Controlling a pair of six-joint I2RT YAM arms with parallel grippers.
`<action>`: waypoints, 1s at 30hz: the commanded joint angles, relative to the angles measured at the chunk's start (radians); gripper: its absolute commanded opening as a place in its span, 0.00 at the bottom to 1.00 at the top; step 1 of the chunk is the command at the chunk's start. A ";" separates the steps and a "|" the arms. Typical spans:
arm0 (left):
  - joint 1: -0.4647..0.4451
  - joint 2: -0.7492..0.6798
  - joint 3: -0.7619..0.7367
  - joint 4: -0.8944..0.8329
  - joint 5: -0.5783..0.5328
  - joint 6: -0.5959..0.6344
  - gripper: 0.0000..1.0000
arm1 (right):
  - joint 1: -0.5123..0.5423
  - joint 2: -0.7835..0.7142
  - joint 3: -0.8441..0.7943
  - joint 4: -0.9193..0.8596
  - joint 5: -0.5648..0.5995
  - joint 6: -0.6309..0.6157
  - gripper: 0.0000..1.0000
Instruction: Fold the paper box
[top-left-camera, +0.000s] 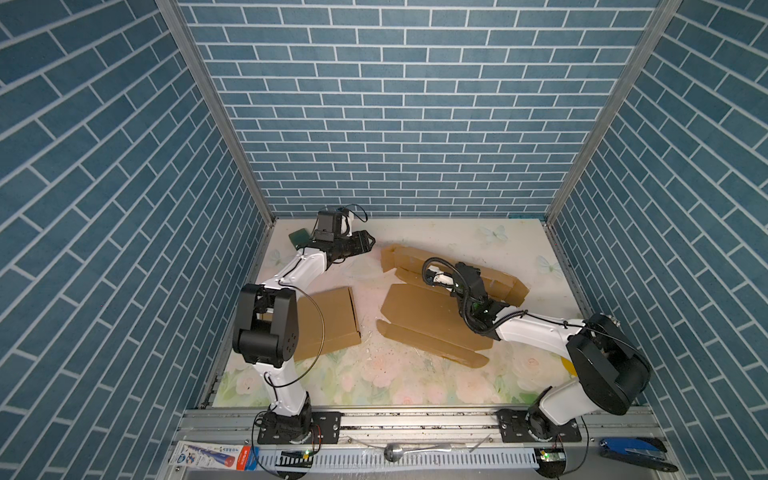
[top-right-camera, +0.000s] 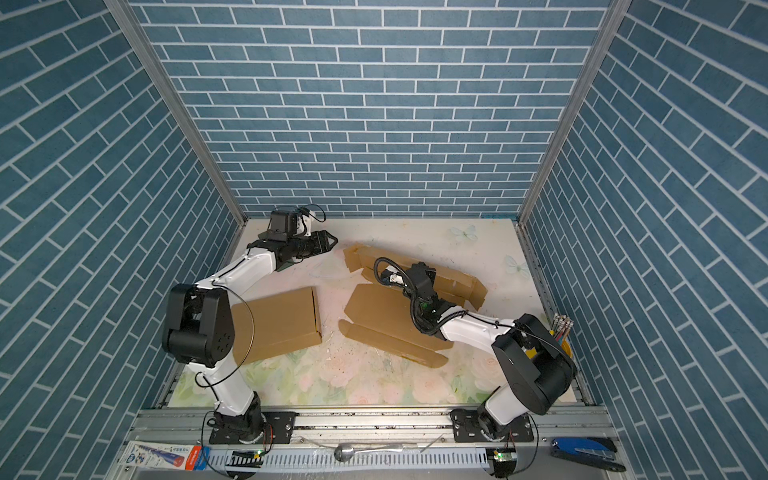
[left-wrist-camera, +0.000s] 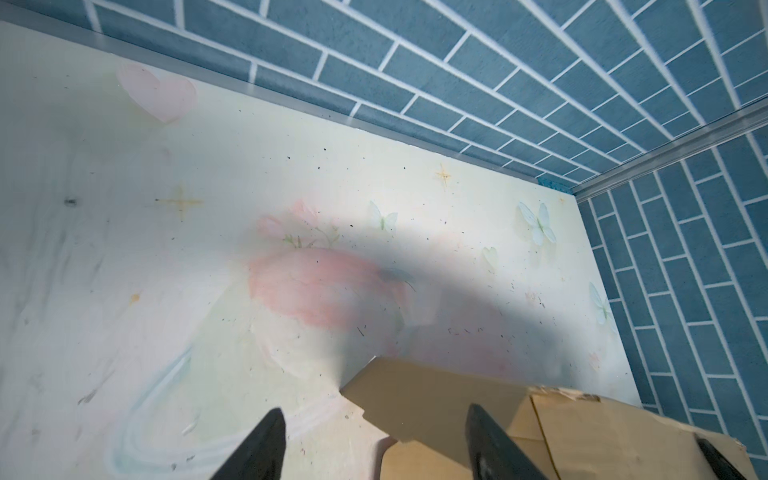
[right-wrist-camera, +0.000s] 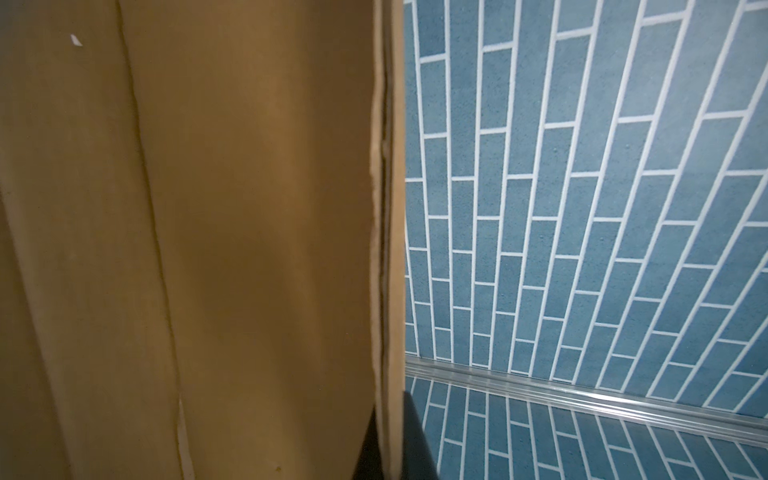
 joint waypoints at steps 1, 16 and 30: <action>0.006 0.065 0.115 -0.066 0.035 0.030 0.64 | -0.014 -0.012 -0.004 -0.074 -0.061 -0.026 0.00; -0.242 0.002 0.319 -0.405 -0.054 0.179 0.69 | -0.030 -0.002 0.015 -0.107 -0.087 -0.030 0.00; -0.294 0.085 0.369 -0.456 -0.021 0.169 0.67 | -0.030 0.014 0.022 -0.098 -0.089 -0.025 0.00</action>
